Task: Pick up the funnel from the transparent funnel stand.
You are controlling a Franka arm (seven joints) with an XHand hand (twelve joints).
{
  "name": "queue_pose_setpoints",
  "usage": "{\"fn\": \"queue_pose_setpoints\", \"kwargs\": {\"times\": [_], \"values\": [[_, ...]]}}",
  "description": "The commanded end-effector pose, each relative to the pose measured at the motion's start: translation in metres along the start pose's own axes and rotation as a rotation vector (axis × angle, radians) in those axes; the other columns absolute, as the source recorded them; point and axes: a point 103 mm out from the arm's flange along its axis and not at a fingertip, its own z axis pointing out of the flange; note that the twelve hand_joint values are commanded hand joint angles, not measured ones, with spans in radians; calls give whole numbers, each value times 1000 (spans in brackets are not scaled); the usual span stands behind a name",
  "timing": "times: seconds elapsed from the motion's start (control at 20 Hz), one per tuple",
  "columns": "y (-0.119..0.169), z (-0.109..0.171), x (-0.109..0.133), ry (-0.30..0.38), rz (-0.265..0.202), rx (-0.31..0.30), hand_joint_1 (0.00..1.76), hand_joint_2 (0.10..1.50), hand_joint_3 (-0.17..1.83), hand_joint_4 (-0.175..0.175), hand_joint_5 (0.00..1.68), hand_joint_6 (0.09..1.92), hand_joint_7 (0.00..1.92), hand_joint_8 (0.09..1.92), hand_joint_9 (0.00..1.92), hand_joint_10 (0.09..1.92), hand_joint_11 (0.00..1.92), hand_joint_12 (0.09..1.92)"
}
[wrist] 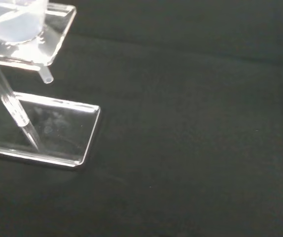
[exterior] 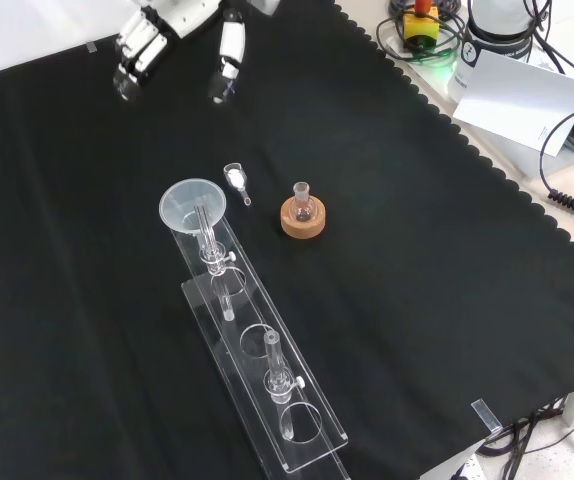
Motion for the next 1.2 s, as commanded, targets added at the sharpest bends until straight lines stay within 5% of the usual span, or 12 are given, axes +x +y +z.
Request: {"fn": "queue_pose_setpoints", "kwargs": {"times": [0.05,0.6,1.2], "values": [[18,-3,37,-62,-75,77,489,850,241,-38,166,87,0,592,203,716,179,1404],[33,8,74,-104,-106,144,472,820,233,-36,166,87,12,634,207,733,201,1419],[58,22,79,-100,-117,105,467,801,230,-32,112,87,0,491,141,743,228,1414]]}}
